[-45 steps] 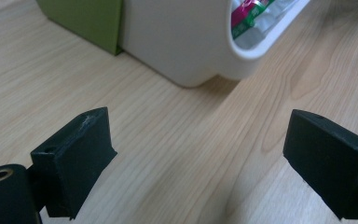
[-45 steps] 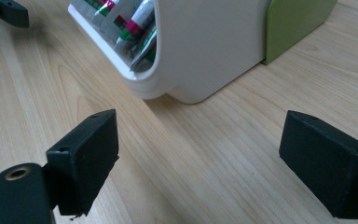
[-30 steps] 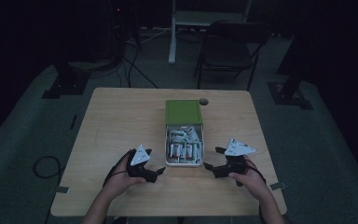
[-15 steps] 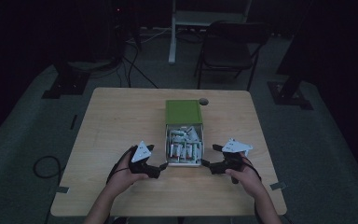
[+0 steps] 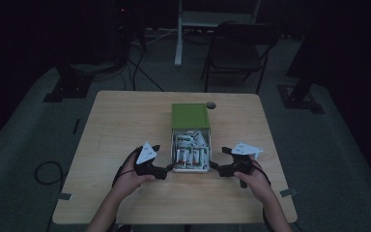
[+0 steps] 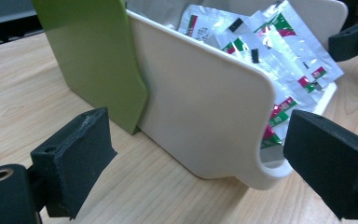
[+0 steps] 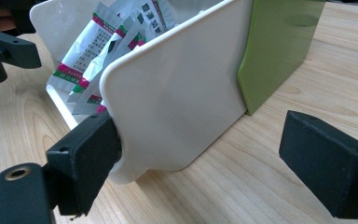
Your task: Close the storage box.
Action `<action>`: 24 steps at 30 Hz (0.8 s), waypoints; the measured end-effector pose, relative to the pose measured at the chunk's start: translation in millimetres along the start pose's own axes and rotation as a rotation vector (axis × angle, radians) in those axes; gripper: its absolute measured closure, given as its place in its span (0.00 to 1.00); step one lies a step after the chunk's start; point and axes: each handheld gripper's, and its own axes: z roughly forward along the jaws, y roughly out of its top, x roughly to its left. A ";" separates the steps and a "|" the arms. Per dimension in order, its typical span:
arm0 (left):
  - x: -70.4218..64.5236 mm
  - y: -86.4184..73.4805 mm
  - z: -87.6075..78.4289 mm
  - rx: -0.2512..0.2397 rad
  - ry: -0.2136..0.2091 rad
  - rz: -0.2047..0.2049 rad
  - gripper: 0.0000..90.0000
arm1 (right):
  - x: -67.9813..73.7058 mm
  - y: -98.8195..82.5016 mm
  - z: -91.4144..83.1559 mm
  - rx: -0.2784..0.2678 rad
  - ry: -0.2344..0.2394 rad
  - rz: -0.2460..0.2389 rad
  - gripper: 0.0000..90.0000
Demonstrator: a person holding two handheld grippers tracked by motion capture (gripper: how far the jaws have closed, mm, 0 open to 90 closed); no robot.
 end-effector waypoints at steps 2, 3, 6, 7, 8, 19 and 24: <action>0.3 -0.8 1.6 0.008 0.009 0.005 0.09 | -0.8 -0.5 0.9 -0.003 0.007 0.006 0.13; 0.4 -1.0 2.0 0.011 0.007 0.005 0.09 | -1.2 -0.7 1.2 -0.004 0.010 0.011 0.13; -0.7 -1.9 3.9 0.015 -0.001 -0.008 0.09 | -1.7 -0.9 1.4 -0.001 0.007 0.019 0.13; -0.9 -2.0 4.5 0.016 0.001 -0.008 0.09 | -2.2 -0.7 1.4 0.002 0.004 0.019 0.13; -1.2 -2.3 5.3 0.017 0.001 -0.006 0.09 | -2.5 -0.5 1.5 0.003 0.005 0.020 0.13; 4.7 7.2 6.3 0.033 0.030 0.015 0.09 | -5.7 5.7 3.3 0.030 0.007 -0.005 0.13; 5.6 8.0 6.6 0.026 0.024 0.007 0.09 | -5.4 4.5 3.1 0.023 -0.001 -0.001 0.13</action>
